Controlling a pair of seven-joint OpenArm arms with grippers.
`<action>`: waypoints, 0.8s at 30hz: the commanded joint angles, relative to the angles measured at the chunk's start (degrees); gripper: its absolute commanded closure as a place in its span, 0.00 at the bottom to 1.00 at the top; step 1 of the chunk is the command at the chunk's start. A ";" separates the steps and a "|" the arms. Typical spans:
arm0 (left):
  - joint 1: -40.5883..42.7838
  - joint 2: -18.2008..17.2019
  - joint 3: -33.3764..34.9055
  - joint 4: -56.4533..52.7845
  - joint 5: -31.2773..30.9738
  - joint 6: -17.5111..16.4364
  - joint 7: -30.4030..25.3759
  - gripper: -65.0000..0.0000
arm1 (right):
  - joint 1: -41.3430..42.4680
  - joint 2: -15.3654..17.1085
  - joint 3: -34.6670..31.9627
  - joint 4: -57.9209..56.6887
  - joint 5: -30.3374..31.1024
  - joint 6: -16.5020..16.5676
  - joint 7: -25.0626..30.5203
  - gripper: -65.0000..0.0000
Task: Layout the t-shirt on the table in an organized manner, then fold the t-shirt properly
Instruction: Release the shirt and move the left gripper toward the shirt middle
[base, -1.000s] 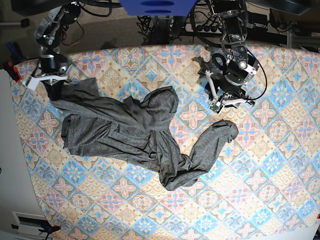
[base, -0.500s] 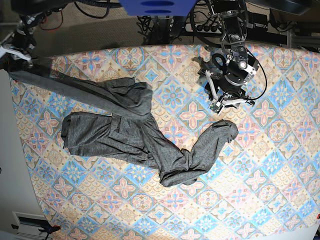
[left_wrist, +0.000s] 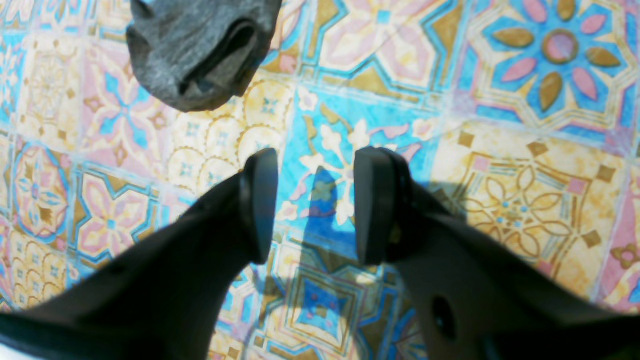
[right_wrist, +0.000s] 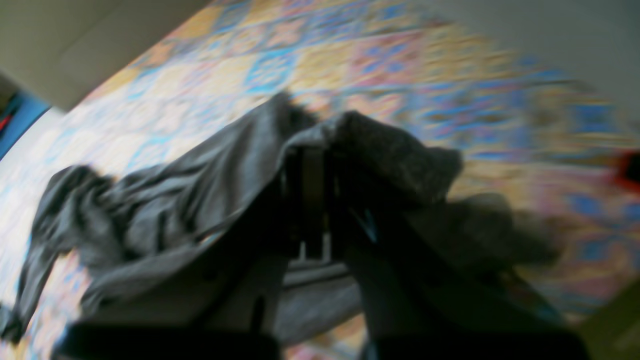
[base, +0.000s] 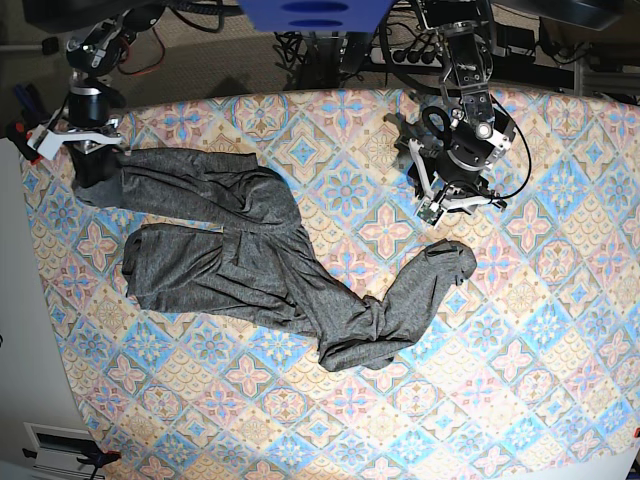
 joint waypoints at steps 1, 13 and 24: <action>-0.30 -0.05 0.10 0.85 -0.53 0.34 -0.95 0.62 | -0.19 0.58 -0.14 1.23 0.73 0.26 1.62 1.00; -0.21 -0.05 0.01 0.85 -0.53 0.34 -0.95 0.62 | 10.27 0.76 17.44 0.70 0.81 -4.75 1.27 1.00; -0.30 -0.05 0.01 0.76 -0.53 0.34 -0.95 0.62 | 10.89 0.84 13.84 0.62 0.81 -4.75 -9.63 0.91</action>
